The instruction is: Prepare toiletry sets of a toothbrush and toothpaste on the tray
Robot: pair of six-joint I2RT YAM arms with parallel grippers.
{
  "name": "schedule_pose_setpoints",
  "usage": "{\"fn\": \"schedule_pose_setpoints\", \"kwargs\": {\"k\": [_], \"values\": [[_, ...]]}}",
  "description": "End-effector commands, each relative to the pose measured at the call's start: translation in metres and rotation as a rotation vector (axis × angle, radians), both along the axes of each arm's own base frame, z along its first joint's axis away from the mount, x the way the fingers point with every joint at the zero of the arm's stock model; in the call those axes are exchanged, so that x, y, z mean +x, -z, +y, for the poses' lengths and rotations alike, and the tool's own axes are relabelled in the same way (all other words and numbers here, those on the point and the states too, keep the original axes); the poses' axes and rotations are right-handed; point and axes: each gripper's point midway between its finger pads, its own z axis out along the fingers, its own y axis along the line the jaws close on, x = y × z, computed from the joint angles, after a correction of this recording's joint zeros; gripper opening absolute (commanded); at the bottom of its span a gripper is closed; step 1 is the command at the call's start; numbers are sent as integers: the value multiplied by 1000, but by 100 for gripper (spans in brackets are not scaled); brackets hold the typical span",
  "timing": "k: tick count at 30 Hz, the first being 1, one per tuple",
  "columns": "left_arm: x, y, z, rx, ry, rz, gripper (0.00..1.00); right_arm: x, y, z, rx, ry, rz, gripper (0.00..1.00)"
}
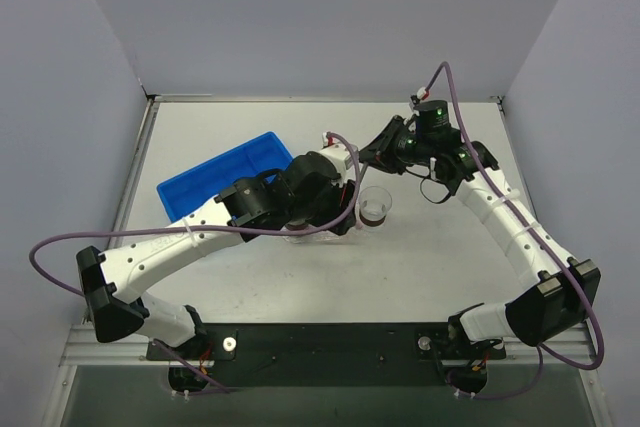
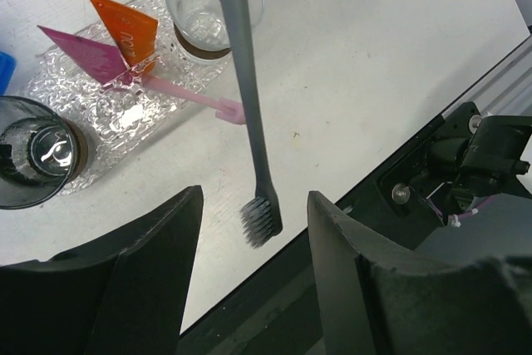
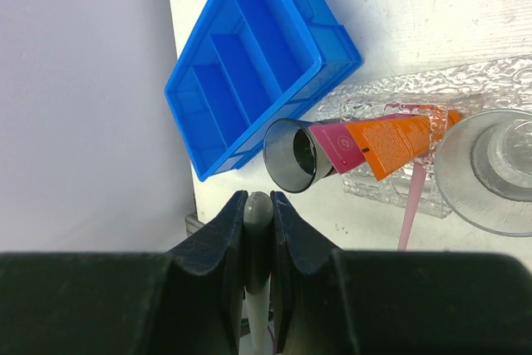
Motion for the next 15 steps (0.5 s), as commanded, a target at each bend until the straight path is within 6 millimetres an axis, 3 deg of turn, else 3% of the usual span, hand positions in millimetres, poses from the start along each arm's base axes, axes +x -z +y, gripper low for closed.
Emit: {"fn": "schedule_pose_setpoints", "kwargs": {"k": [1,6,15], "values": [[9,-22,-10,-7,0,-80,63,1,-18,-4,-10,28,-35,0],[15,-16,-5,63,-54,-99,62,0,-18,-3,-16,33,-32,0],[14,-7,-9,154,-41,-122,51,1,-13,-1,-28,38,-15,0]]}}
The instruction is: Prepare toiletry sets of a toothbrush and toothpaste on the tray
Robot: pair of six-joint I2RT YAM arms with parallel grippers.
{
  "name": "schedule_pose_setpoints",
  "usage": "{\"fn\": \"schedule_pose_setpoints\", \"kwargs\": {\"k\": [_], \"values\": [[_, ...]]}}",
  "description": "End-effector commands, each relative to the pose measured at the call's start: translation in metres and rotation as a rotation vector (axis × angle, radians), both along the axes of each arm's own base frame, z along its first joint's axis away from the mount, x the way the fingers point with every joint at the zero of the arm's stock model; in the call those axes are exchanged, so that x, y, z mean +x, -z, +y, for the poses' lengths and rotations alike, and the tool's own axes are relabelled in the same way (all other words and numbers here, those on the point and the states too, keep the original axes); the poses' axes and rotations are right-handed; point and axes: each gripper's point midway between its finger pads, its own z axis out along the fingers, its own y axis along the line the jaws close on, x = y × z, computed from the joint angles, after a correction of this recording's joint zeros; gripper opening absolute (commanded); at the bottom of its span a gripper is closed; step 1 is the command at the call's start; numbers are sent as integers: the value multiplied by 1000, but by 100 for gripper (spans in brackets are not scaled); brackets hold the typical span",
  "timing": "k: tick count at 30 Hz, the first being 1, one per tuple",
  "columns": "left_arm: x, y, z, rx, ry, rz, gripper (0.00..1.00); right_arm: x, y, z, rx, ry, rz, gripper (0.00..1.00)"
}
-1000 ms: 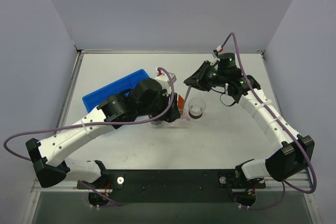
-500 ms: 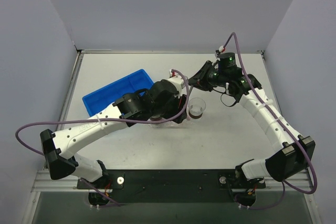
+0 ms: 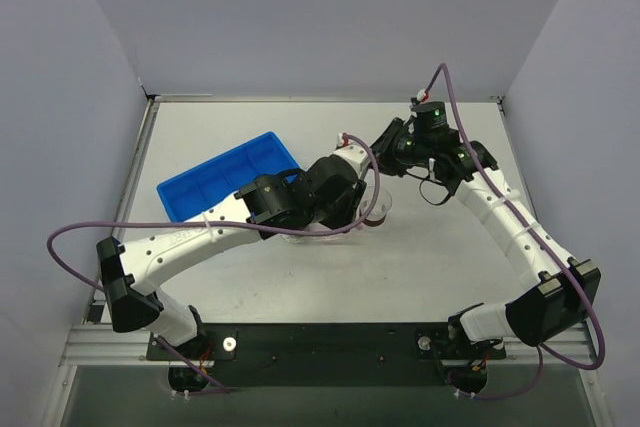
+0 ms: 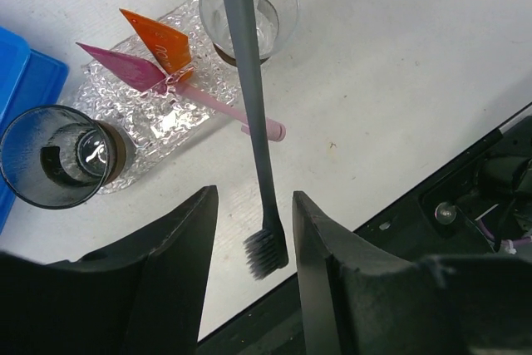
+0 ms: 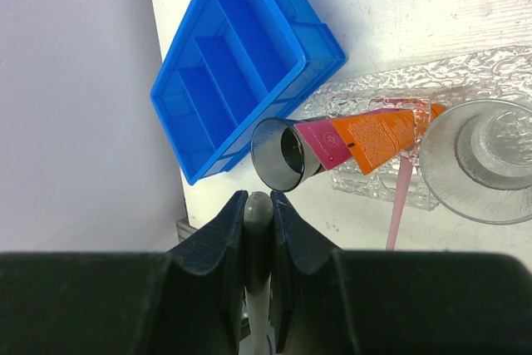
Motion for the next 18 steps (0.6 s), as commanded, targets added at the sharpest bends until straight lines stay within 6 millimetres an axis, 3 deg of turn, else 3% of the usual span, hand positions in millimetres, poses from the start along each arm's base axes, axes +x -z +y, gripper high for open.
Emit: {"fn": "schedule_pose_setpoints", "kwargs": {"k": [1,10,14,18], "values": [[2,-11,-1,41,5,-48,50,2,-17,2,7,13,-32,0],[-1,-3,1,107,-14,-40,47,3,-15,0,-10,27,-27,0],[-3,-1,-3,111,-3,-47,37,4,-13,-1,-15,33,-25,0],[-3,-1,-6,126,9,-62,36,2,-10,0,-21,26,-15,0]]}}
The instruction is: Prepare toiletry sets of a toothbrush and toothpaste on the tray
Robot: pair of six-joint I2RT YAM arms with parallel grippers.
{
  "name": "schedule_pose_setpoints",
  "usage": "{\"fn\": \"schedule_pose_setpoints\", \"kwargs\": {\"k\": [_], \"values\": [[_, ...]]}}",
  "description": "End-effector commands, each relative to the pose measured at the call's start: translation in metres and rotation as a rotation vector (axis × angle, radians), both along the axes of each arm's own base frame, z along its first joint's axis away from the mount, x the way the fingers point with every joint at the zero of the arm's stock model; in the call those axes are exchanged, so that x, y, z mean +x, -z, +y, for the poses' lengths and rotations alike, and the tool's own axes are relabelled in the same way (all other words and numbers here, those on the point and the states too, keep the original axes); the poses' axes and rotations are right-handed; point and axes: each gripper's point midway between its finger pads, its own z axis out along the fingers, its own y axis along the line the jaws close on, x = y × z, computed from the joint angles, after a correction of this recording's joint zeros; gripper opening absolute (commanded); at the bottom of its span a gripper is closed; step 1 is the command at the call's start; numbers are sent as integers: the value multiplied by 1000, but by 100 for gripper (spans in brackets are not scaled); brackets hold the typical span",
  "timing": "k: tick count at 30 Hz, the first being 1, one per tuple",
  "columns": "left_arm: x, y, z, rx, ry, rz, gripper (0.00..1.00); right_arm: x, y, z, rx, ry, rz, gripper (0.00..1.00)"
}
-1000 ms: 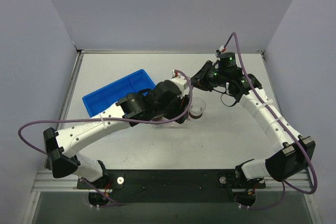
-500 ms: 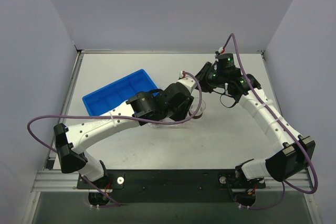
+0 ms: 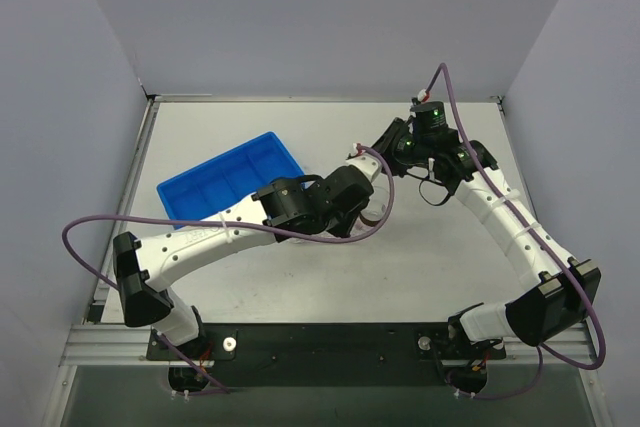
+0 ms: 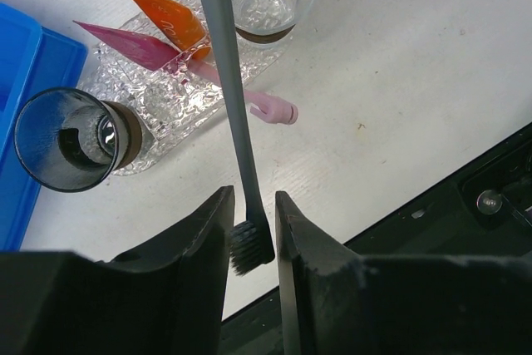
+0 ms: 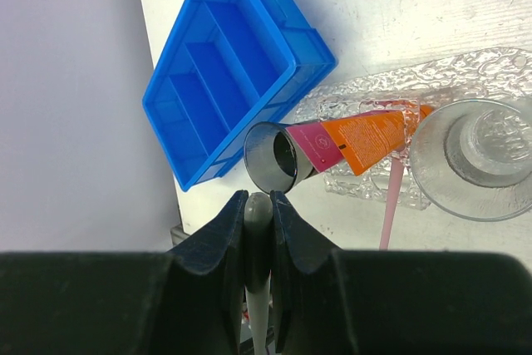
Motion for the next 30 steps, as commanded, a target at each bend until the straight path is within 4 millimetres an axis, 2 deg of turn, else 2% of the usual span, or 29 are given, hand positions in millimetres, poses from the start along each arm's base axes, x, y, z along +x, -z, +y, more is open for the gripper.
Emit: {"fn": "schedule_pose_setpoints", "kwargs": {"k": [1,2,4,5,8,10,11,13,14,15,16,17,18,19,20,21,22,23,24,25,26,28,30], "values": [[6,-20,-6,-18,4,-52,37,2,-12,2,4,4,-19,0],[6,-18,-6,-8,7,-53,36,2,-11,2,2,6,-17,0],[6,-19,-7,0,13,-57,28,2,-12,2,-2,6,-20,0],[6,-17,-6,11,13,-55,16,1,-11,2,-5,4,-19,0],[1,-16,-9,-4,31,-29,0,1,-11,1,-12,2,-23,0],[-2,-19,-10,-41,29,-2,0,1,-12,-1,-16,2,-32,2],[-3,-16,-11,-54,37,16,0,0,-12,-2,-22,-2,-38,9],[-12,-14,-16,-106,66,86,0,2,-17,-5,-15,0,-57,17],[-8,-21,-14,-151,60,96,0,2,-19,-8,-14,-4,-67,24],[-14,-16,-14,-172,88,147,0,2,-25,-8,0,-17,-89,28],[-17,-22,-12,-206,100,162,0,4,-28,-13,4,-17,-104,31],[-10,-26,-11,-250,92,172,0,4,-32,-15,10,-26,-122,36],[-13,-19,-8,-267,105,215,0,1,-40,-14,23,-74,-159,38],[-23,-28,-8,-328,151,264,0,5,-42,-23,22,-66,-170,39],[-25,-33,-10,-376,165,284,0,5,-44,-27,20,-76,-184,40],[-21,-35,-5,-405,157,296,0,4,-46,-34,13,-89,-203,41],[-34,-33,-2,-434,201,354,0,-1,-49,-34,33,-124,-212,42],[-35,-38,-2,-476,206,371,0,2,-52,-44,45,-119,-220,42],[-31,-39,3,-506,196,388,0,1,-57,-46,58,-139,-246,42],[-37,-35,7,-528,204,426,0,-8,-58,-42,83,-215,-265,42],[-44,-42,5,-579,226,466,0,-11,-61,-44,93,-238,-282,43],[-46,-45,13,-615,216,500,0,-17,-65,-48,92,-275,-315,43],[-53,-41,20,-627,187,578,0,-23,-71,-52,97,-281,-337,43]]}}
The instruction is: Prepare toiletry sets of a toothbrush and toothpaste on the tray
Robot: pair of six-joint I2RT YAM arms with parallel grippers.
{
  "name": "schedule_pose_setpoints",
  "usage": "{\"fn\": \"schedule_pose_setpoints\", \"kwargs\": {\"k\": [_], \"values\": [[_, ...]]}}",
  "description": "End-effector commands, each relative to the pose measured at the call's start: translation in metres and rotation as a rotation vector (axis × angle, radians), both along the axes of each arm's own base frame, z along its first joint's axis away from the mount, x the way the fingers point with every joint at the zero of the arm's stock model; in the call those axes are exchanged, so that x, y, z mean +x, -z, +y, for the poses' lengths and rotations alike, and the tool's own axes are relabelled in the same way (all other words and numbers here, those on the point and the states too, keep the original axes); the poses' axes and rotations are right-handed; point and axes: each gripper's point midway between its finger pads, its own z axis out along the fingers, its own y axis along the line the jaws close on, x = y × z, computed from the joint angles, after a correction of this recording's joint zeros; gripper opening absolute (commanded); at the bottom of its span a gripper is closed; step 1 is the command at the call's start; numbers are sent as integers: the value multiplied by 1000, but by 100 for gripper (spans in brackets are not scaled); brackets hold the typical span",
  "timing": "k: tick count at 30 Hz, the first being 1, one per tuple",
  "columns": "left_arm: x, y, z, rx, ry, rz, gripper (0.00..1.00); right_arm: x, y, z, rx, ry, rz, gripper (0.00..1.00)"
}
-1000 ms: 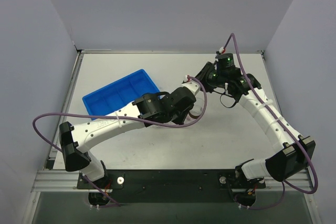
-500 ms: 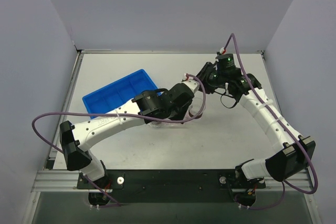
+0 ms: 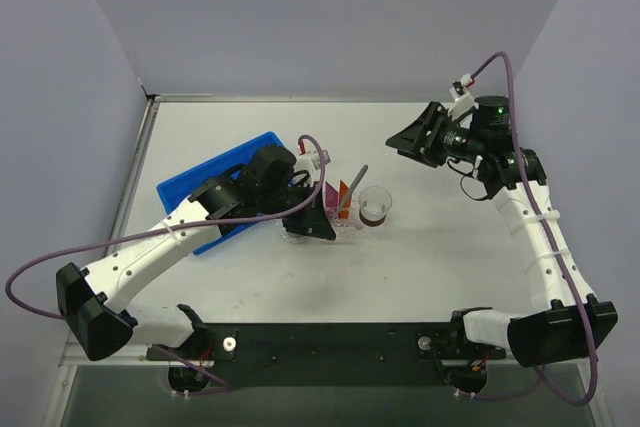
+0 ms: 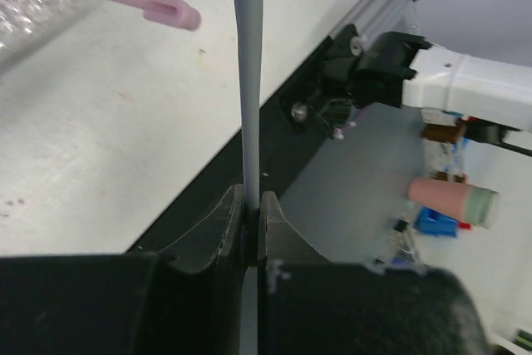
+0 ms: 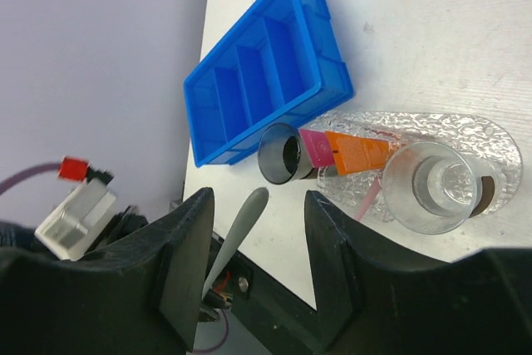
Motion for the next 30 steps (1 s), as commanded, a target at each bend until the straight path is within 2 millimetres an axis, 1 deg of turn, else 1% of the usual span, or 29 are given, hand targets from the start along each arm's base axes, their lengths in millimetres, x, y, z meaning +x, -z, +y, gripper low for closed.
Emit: {"fn": "schedule_pose_setpoints", "kwargs": {"k": [1,2,4,6,7,8,9,10,11,13,16,17,18,21,25,27,30], "values": [[-20,-37,1,-195,50,130,0,-25,-24,7,30,-154,-128,43],[-28,-33,4,-204,53,198,0,-27,-25,5,32,-147,-133,43],[-31,-36,12,-229,34,247,0,-27,-27,3,34,-136,-136,43],[-36,-31,18,-233,10,316,0,-27,-30,3,37,-135,-140,43],[-39,-35,22,-247,3,325,0,-27,-31,3,38,-133,-141,43],[-36,-34,27,-252,-39,367,0,-27,-32,2,39,-129,-142,43],[-42,-30,31,-252,-39,412,0,-27,-33,1,41,-125,-142,43],[-44,-32,36,-265,-48,424,0,-26,-33,1,40,-122,-143,43],[-45,-29,40,-266,-68,459,0,-27,-34,0,42,-120,-146,43],[-53,-18,50,-240,-80,507,0,-28,-33,0,42,-116,-143,43],[-59,-4,58,-208,-92,562,0,-28,-32,-2,39,-107,-144,43],[-59,0,59,-203,-101,577,0,-28,-32,-3,39,-104,-143,43],[-60,10,60,-186,-108,606,0,-28,-34,-4,35,-98,-150,43],[-54,26,62,-148,-127,635,0,-27,-36,-9,22,-77,-170,43],[-46,34,61,-133,-111,643,0,-28,-40,-12,21,-63,-181,43],[-42,40,62,-127,-114,676,0,-27,-40,-14,19,-53,-182,43],[-37,44,63,-113,-105,686,0,-25,-40,-17,17,-38,-181,43]]}}
